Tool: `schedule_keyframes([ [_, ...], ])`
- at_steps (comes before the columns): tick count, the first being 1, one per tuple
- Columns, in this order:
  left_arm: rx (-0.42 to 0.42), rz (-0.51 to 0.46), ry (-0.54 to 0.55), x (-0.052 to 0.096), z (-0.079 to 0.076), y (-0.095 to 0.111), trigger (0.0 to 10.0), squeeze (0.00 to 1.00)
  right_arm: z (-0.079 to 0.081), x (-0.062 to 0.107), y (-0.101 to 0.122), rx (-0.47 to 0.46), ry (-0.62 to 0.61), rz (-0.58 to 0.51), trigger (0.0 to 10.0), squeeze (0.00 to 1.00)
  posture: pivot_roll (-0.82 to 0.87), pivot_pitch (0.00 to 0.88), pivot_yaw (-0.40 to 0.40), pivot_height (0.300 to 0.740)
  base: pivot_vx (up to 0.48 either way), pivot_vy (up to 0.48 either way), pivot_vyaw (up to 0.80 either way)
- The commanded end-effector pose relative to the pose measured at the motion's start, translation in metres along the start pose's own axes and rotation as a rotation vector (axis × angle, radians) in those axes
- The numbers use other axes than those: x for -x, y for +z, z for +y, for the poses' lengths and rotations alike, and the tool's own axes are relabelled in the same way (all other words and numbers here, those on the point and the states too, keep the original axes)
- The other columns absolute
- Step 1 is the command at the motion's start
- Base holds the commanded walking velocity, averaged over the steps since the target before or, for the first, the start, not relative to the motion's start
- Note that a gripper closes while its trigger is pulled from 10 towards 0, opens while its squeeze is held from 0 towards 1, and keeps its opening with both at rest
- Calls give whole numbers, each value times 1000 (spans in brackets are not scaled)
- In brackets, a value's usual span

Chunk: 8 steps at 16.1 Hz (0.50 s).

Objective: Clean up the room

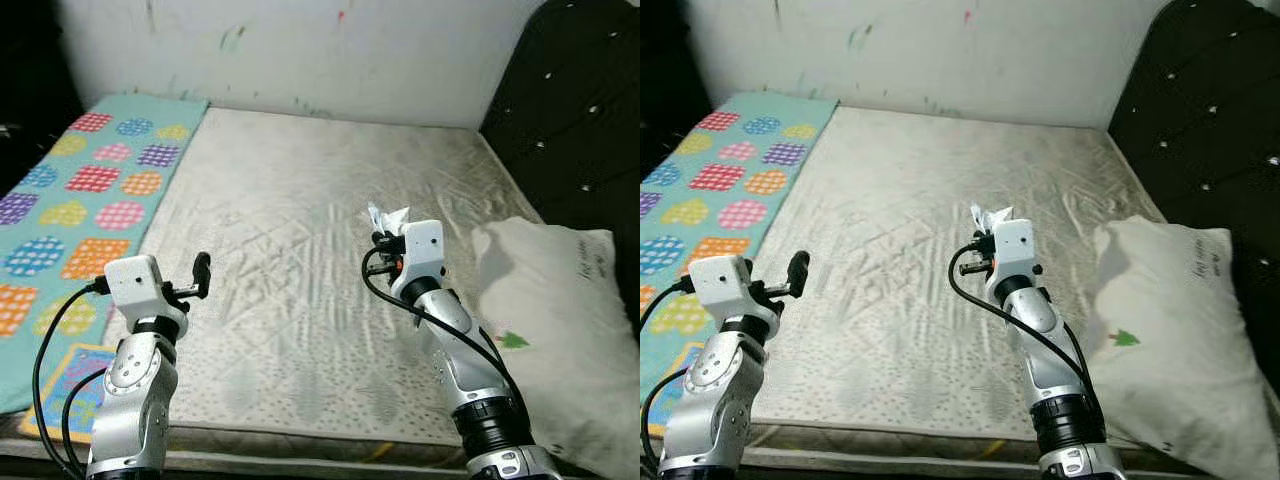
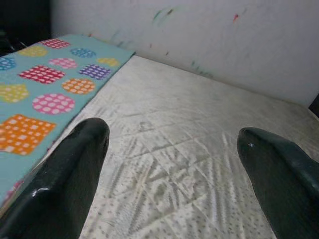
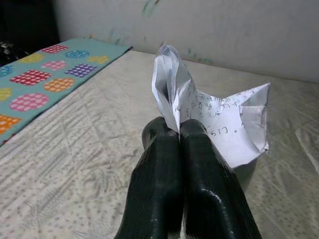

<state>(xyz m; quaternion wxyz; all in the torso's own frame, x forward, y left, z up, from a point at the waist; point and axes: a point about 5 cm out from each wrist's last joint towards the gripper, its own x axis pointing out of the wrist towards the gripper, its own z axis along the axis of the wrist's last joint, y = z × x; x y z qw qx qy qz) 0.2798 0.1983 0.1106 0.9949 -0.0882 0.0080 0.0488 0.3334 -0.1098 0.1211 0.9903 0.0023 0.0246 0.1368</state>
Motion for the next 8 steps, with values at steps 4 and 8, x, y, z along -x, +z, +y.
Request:
schedule_keyframes([
  [4,-4,5,-8,-1,0,-1,10000,0,-2,1,2,7,-9,-12,10000,0,-58,0,-71,740,0,407,0],
  [8,-7,8,-5,-1,0,-2,10000,0,-1,0,2,10,-9,-12,10000,0,-56,0,-73,740,0,412,0],
])
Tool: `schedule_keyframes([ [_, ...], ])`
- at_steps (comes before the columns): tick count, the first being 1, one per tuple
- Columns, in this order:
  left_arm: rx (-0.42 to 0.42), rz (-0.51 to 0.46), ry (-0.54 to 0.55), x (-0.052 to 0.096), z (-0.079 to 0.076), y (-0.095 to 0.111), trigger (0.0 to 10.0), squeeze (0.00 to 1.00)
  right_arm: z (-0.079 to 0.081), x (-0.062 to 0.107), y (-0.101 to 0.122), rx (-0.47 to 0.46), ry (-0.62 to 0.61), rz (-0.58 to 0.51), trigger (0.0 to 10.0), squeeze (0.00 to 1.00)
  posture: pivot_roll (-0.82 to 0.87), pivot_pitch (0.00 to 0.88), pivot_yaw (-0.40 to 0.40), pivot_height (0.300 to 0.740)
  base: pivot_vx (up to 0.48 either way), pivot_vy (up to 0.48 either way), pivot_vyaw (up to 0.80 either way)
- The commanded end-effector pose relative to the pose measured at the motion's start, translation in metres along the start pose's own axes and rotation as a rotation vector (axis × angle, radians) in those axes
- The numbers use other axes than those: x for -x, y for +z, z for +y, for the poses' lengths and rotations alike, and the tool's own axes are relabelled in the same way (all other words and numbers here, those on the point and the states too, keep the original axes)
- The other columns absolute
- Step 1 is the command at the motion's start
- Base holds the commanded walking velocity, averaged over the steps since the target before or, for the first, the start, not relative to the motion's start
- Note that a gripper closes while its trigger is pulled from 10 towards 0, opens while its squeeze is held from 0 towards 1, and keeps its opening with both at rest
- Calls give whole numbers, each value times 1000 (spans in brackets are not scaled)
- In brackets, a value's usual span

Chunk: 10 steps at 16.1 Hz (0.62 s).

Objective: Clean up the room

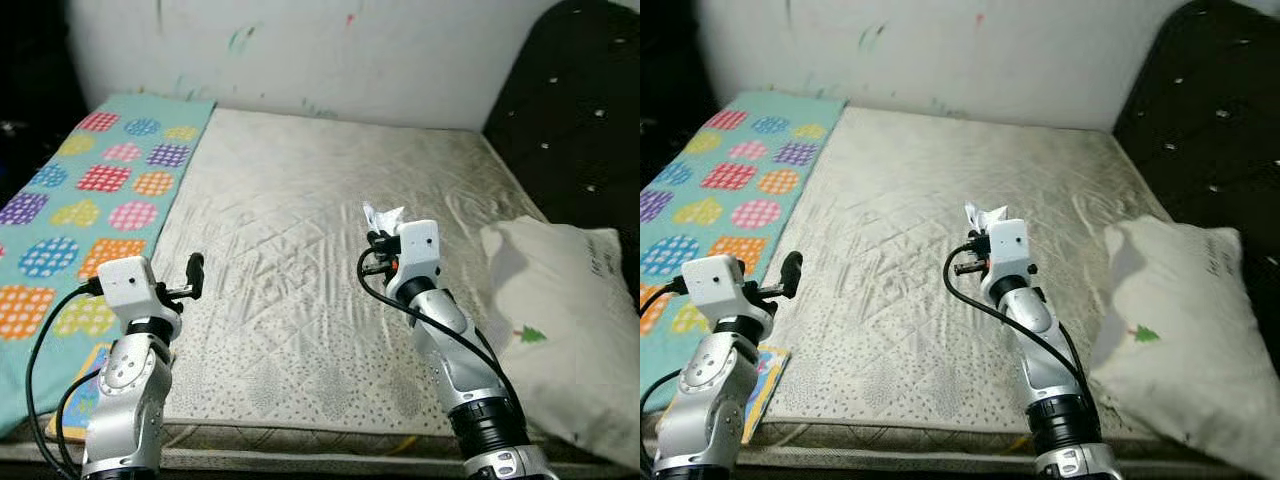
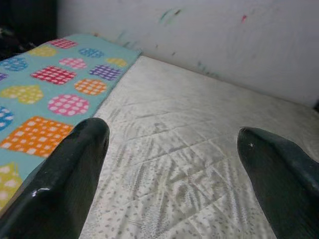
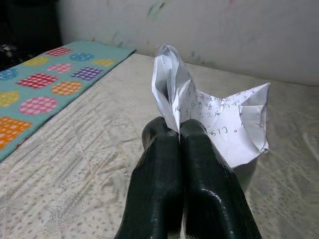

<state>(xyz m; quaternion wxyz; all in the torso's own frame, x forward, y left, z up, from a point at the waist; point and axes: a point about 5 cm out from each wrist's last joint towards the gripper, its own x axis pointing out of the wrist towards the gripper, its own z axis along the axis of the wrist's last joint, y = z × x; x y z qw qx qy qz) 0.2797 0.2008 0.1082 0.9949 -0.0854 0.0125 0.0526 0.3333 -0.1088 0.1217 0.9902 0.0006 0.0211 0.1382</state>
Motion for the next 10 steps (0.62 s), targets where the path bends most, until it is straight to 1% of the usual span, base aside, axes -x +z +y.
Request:
schedule_keyframes([
  [1,-4,-1,-14,-1,-2,0,10000,0,-2,0,0,7,-12,-5,10000,0,-56,0,-73,740,0,461,0],
  [10,-14,-1,-14,0,-1,1,10000,0,0,0,-1,11,-4,-4,10000,0,-50,0,-75,740,0,480,0],
])
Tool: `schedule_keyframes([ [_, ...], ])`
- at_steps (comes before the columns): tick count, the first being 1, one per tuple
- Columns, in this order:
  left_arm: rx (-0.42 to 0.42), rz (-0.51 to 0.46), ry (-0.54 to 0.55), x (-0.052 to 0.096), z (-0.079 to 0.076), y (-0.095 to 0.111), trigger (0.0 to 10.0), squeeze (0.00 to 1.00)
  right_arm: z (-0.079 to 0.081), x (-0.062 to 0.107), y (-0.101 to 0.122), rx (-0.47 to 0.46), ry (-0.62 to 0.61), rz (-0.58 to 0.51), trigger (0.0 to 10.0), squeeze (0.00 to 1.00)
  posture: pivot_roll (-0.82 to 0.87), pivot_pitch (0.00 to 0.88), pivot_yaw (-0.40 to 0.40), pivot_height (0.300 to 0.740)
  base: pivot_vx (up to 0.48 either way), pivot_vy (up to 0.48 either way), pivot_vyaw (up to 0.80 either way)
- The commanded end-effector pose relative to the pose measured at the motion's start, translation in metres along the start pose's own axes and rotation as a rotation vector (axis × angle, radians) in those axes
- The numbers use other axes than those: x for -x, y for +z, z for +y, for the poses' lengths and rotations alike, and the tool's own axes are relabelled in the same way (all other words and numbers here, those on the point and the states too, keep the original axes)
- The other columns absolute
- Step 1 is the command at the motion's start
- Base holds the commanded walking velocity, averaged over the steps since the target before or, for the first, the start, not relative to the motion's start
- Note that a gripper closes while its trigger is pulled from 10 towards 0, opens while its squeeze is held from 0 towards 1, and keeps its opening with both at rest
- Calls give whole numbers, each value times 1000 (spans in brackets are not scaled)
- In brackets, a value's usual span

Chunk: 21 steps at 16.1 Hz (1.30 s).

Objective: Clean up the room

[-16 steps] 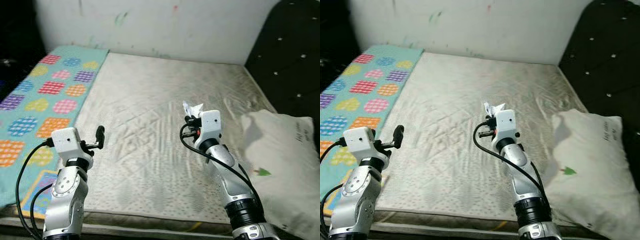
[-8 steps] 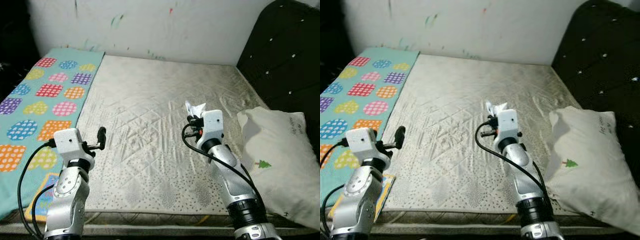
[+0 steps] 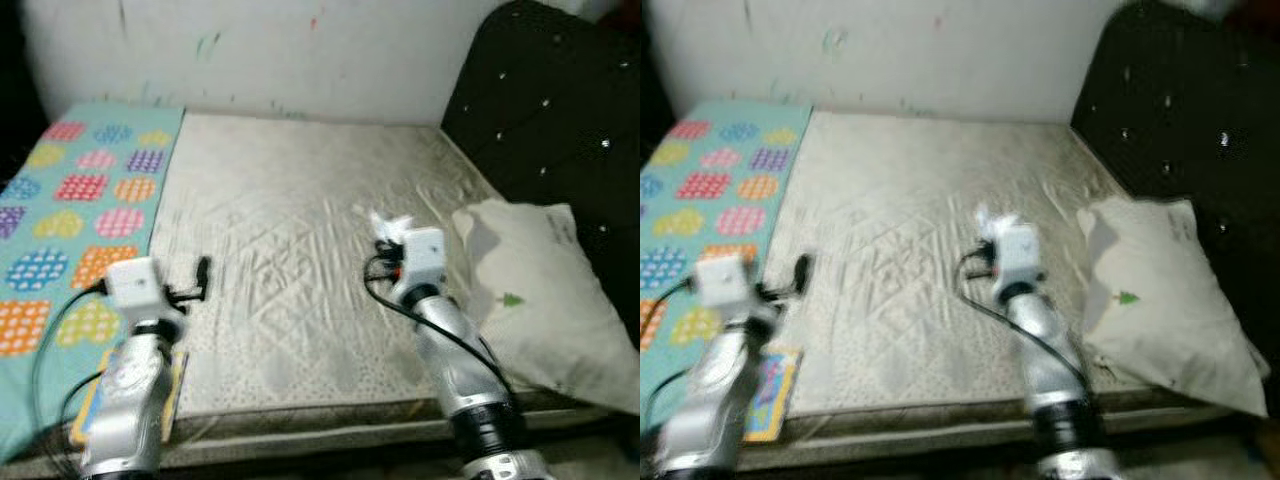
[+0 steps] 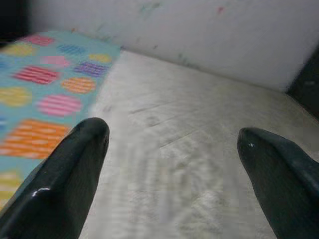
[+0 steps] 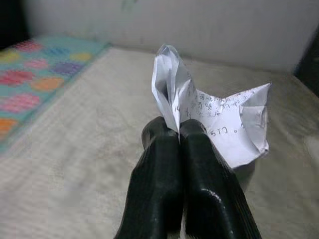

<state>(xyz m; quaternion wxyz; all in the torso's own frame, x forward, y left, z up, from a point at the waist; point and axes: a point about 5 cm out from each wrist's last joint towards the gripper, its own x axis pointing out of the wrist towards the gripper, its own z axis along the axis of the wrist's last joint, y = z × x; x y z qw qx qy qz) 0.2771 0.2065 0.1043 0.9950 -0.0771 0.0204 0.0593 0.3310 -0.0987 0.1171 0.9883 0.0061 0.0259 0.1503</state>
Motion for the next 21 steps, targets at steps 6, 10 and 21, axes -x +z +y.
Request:
schedule_keyframes([
  [6,5,-28,-26,-1,-8,5,10000,0,-6,2,2,34,-11,-9,10000,0,-53,0,-74,740,0,236,0],
  [10,17,-23,-18,-1,-8,6,10000,0,-1,0,6,30,16,-22,10000,0,-61,0,-79,740,0,77,600],
  [21,20,-15,-22,-2,-10,4,10000,0,-1,-2,4,-2,6,6,10000,0,-69,0,-81,740,0,432,-2],
])
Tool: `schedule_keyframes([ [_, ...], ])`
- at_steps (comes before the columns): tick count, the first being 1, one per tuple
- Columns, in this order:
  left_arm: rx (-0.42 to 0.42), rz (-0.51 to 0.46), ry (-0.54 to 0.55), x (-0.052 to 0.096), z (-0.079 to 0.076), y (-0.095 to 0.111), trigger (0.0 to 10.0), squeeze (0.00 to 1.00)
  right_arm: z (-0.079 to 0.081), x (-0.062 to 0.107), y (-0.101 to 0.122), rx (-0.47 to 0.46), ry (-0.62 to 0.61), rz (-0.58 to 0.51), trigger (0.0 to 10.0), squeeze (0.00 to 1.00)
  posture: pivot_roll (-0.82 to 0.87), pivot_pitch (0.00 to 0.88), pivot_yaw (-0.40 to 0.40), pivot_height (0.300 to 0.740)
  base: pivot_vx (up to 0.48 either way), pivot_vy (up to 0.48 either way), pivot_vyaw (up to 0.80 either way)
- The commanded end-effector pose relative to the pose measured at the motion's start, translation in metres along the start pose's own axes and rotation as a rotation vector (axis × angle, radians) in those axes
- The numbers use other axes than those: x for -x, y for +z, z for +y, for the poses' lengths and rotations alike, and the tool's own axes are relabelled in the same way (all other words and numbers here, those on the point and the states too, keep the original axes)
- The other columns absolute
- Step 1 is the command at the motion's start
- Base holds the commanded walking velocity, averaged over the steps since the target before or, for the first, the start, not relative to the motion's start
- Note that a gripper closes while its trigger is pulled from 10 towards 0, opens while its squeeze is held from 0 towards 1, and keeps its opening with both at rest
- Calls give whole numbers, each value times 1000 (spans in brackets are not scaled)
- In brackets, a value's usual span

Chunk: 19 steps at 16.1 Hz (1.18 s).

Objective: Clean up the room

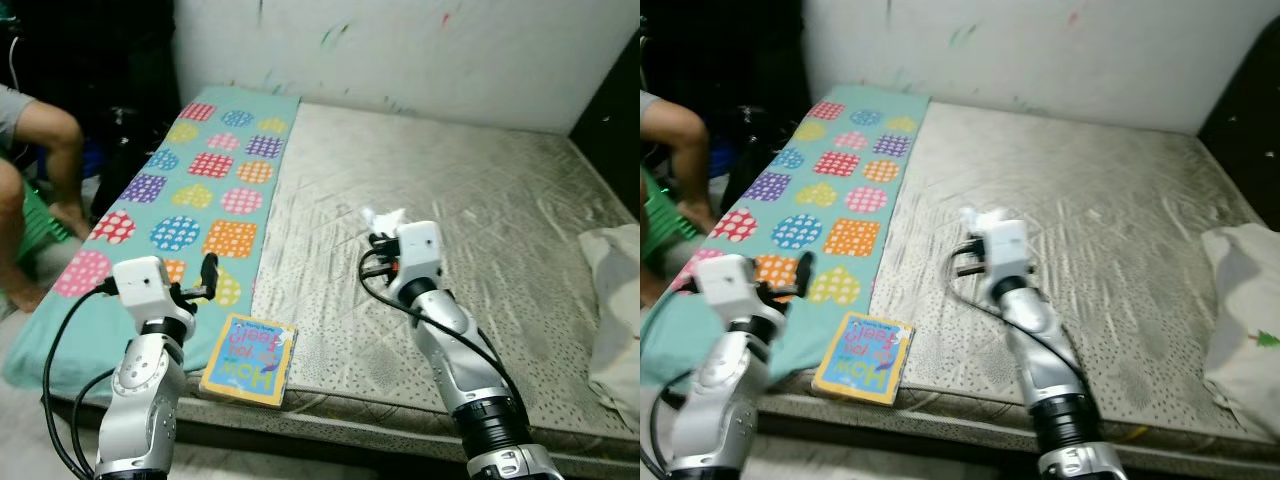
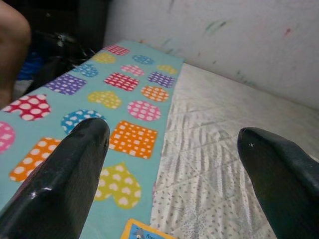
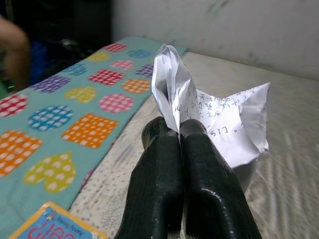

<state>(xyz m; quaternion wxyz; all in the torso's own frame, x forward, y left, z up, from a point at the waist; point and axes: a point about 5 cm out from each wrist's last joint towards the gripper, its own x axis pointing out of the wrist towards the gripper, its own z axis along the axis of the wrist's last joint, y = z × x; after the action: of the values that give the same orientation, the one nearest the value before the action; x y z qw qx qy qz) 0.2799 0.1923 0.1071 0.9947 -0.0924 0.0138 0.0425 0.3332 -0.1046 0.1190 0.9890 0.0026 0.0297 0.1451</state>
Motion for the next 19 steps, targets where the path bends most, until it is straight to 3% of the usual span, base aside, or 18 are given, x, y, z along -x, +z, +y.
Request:
schedule_keyframes([
  [1,-10,-7,13,-1,5,4,10000,0,5,-2,2,-6,18,-2,10000,0,-69,0,-81,740,0,480,-569],
  [19,-12,-6,9,-5,3,3,10000,0,12,-1,-1,31,70,2,10000,0,-66,0,-80,740,0,480,0],
])
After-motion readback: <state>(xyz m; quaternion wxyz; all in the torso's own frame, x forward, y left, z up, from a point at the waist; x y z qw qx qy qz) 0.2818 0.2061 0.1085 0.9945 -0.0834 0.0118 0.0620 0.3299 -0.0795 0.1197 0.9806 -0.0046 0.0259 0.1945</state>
